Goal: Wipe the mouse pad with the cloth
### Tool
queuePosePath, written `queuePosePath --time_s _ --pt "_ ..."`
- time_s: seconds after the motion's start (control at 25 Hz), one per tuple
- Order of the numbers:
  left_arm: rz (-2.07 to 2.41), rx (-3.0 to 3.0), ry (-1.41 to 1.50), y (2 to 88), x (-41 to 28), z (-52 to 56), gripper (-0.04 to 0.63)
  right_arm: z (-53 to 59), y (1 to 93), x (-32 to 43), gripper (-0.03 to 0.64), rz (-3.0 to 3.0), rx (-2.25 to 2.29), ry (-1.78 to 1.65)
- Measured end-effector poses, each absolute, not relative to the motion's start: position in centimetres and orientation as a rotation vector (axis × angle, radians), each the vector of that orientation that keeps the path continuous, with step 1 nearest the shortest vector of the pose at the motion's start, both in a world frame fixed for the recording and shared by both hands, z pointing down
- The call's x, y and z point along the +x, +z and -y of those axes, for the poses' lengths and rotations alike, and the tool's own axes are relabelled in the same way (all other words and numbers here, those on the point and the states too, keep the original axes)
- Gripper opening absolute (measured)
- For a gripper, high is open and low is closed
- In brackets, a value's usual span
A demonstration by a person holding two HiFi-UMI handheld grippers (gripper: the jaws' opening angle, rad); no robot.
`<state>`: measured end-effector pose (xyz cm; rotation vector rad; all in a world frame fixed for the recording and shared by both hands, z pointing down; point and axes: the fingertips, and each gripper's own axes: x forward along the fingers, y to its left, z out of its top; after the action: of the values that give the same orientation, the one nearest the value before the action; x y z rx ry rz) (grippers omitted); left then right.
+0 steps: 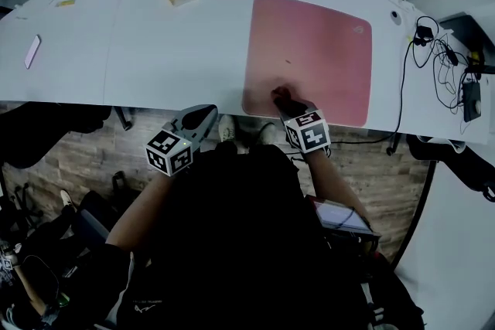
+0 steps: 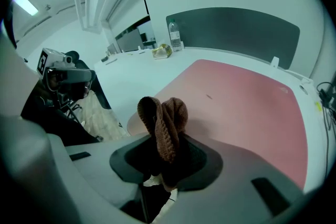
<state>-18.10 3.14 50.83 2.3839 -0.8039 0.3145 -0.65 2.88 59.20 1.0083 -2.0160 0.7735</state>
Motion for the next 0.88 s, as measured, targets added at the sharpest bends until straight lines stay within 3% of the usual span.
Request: queuePosePath --time_s 0.88 --pt "0.897 2.357 0.3 51.0 -22.7 -1.4 0.009 -0.4 57.3 -12.9 0.126 2.243 0.823 0.887"
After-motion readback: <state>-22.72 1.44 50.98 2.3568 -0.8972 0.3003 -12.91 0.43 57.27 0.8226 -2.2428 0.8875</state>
